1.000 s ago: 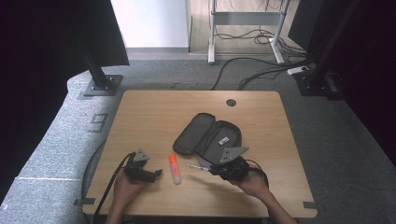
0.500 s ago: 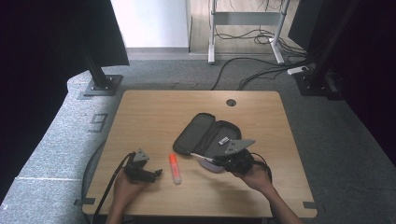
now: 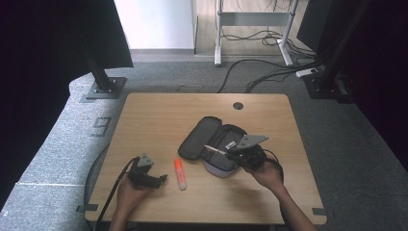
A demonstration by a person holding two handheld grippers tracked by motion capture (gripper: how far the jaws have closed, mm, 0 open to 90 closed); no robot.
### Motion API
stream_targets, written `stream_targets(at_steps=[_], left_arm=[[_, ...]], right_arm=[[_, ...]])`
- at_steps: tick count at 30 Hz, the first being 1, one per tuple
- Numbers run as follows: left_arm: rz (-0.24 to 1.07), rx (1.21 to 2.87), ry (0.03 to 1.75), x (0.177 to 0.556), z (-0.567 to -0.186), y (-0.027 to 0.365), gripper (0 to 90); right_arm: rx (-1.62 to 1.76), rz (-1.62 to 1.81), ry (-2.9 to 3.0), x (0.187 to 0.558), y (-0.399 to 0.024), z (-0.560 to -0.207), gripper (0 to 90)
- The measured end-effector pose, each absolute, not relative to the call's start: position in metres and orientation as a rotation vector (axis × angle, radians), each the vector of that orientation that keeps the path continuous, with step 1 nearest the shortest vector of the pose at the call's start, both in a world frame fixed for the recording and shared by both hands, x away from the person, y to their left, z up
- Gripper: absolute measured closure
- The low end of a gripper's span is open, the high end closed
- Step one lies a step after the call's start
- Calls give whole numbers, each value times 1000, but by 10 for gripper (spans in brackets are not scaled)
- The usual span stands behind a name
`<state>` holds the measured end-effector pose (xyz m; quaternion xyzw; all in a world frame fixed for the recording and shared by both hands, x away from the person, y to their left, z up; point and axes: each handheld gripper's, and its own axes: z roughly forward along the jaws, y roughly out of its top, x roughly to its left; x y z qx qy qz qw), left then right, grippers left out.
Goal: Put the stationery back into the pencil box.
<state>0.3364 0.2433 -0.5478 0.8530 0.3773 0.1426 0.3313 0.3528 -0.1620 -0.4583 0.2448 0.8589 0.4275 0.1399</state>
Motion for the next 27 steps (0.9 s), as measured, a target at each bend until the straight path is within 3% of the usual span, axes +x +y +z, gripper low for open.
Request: stream_targets(at_steps=[27], left_arm=[[373, 2228, 988, 336, -548, 243, 61]], right_arm=[[872, 1096, 2376, 394, -170, -479, 787]])
